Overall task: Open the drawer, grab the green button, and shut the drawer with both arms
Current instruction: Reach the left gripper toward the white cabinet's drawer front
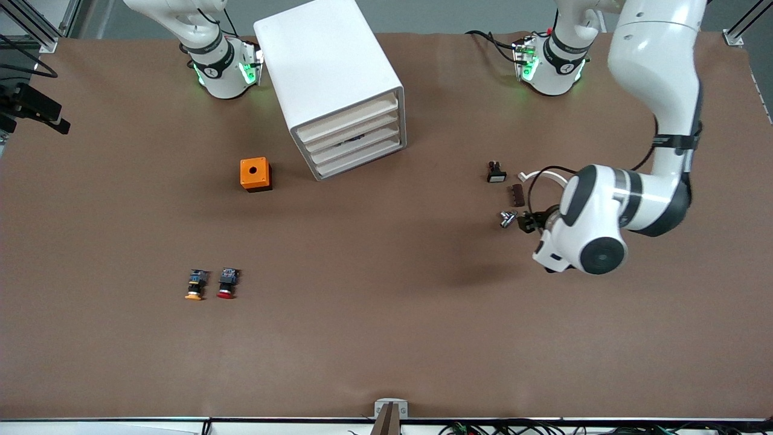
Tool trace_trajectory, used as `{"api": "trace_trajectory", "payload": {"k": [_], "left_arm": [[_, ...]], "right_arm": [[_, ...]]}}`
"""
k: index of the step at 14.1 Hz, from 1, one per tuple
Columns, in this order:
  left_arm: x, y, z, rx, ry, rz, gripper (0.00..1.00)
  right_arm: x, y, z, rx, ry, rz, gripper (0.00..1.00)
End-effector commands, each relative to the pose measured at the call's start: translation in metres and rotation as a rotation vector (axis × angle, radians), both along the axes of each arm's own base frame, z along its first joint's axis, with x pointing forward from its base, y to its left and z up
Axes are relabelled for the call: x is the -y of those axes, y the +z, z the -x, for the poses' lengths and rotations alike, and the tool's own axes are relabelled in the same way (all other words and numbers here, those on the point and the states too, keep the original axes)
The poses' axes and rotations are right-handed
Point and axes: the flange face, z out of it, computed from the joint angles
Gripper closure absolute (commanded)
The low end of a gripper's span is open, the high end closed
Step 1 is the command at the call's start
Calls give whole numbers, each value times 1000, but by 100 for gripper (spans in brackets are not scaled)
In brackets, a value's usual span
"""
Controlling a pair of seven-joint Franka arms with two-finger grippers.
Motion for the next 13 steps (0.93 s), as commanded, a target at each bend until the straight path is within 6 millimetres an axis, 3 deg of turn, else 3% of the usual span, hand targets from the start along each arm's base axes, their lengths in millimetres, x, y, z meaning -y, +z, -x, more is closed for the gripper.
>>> {"api": "trace_trajectory", "payload": {"k": [1,5,7,10,13], "left_arm": [[62,22,4,18,150,-18,1],[121,14,15,-91,544,-62,1],[143,12,10,-177,774,-111,1],[170,-11,18,-322,990,-231,1],[189,-54,22,-520,1176,-360,1]], "right_arm": [[-1,4,6,13,-5,1,0],[2,3,6,10,-11,0,0],[2,3,7,9,-11,0,0],[2,2,6,6,-11,0,0],[2,1,6,4,-11,0,0]]}}
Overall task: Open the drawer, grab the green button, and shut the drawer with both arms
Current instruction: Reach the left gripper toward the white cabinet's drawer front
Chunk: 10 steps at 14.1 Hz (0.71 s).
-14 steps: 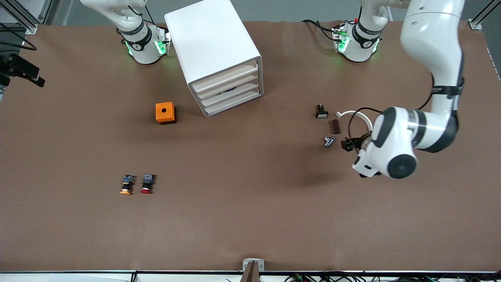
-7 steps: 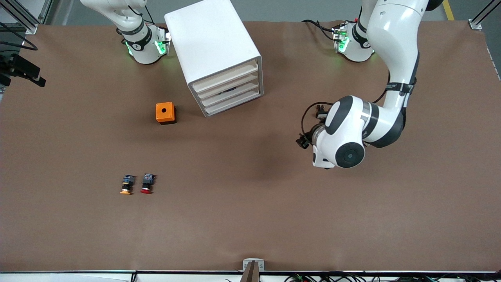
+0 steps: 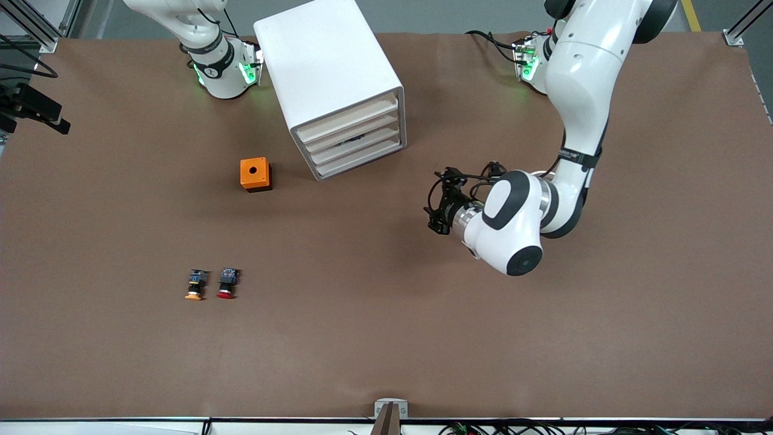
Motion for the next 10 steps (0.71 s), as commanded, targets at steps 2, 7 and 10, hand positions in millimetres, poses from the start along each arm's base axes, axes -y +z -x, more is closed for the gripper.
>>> {"api": "trace_trajectory", "payload": {"k": [2,7,10], "left_arm": [[31,-40,9,-238,154,-42,1],[62,-71,41,-385,160,-73,4],[64,-93,56,-460,142,-112,29]], "right_arm": [[-1,2,6,5,-6,0,0],[-1,6,6,13,-5,1,0],[-2,11,0,20,-14,4,0]]}}
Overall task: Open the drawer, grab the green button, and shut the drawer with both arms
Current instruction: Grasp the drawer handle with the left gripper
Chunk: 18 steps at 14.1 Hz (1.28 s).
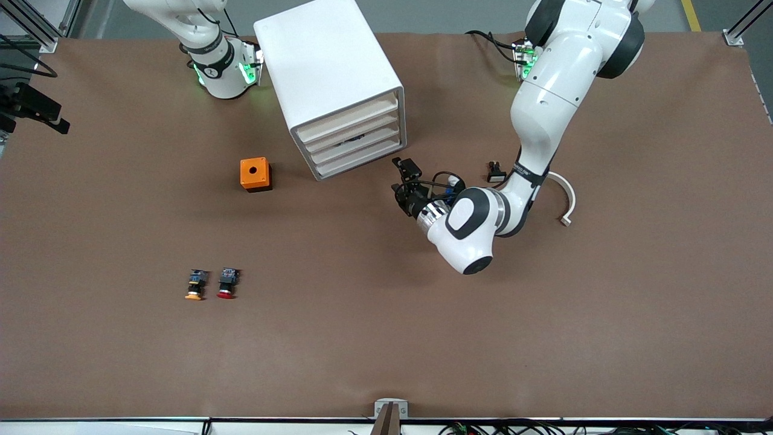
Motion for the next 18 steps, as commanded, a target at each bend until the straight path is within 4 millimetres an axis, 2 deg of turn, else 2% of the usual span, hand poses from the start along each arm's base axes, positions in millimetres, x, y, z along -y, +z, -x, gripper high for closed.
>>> {"api": "trace_trajectory", "payload": {"k": [1,4,5,8,9,10,11,13,18], "left_arm": [[2,-20,7,-73,0,-20,38],[6,-38,15,-134,25,0,41],[8,-41,18,-155,30,9,41],[18,-52,34,-194,15,13,41],[22,-53,39,-207,8,20,41],[25,-53,43,-214,4,22,41],[27,-56,48,-222,-3,20,41],[38,-60,65,-251,-25,-7,41],[49,-74,98,-293,-69,-50,46]], "right_arm": [[0,1,-4,-1,-16,4,0],[1,-41,-29,-81,-14,17,0],[1,-66,-45,-128,-1,15,0],[3,-77,-54,-136,14,16,0],[6,-86,-59,-145,17,16,0],[9,-105,-68,-173,13,17,0],[12,-116,-72,-190,10,19,0],[12,-119,-74,-190,7,20,0],[-14,-119,-74,-200,-103,62,0]]}}
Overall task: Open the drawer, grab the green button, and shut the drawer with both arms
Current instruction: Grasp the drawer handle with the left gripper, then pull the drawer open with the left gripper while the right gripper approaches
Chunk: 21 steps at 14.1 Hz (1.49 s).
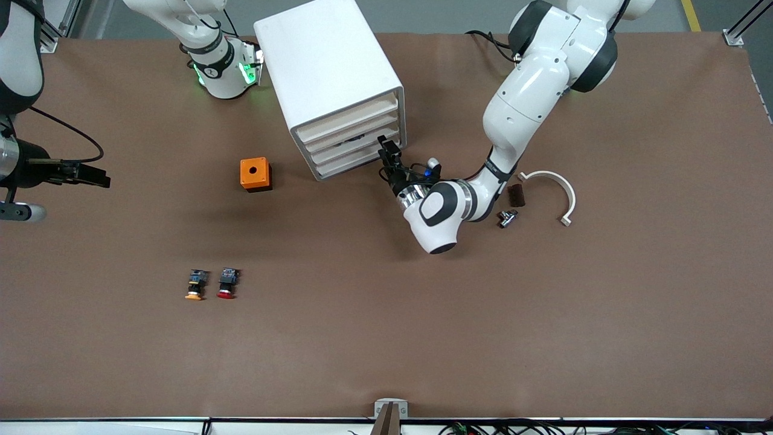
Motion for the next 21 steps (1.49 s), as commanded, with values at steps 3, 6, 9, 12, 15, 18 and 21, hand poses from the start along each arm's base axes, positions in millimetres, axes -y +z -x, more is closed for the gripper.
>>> {"api": "trace_trajectory", "payload": {"k": [3,6,9,12,15,18,21], "left_arm": [[13,2,27,-68,-58,4,57],[16,6,37,-90,-105,18,70],[13,5,35,-91,-100,16,82],[11,4,32,-95,-91,15,92],[3,-3,29,-109,-88,8,97],[-7,-8,21,-114,-68,6,97],[-22,-11,5,-118,-33,6,96]], "right_arm": [[-42,8,2,1,-153,34,0],[-77,6,6,-18,-261,24,0],[-119,7,10,-15,-337,59,0],[-157,-3,14,-9,-401,79,0],[-208,-18,20,29,-467,88,0],[-277,-27,33,80,-548,95,0],[-331,-44,43,111,-634,103,0]]}}
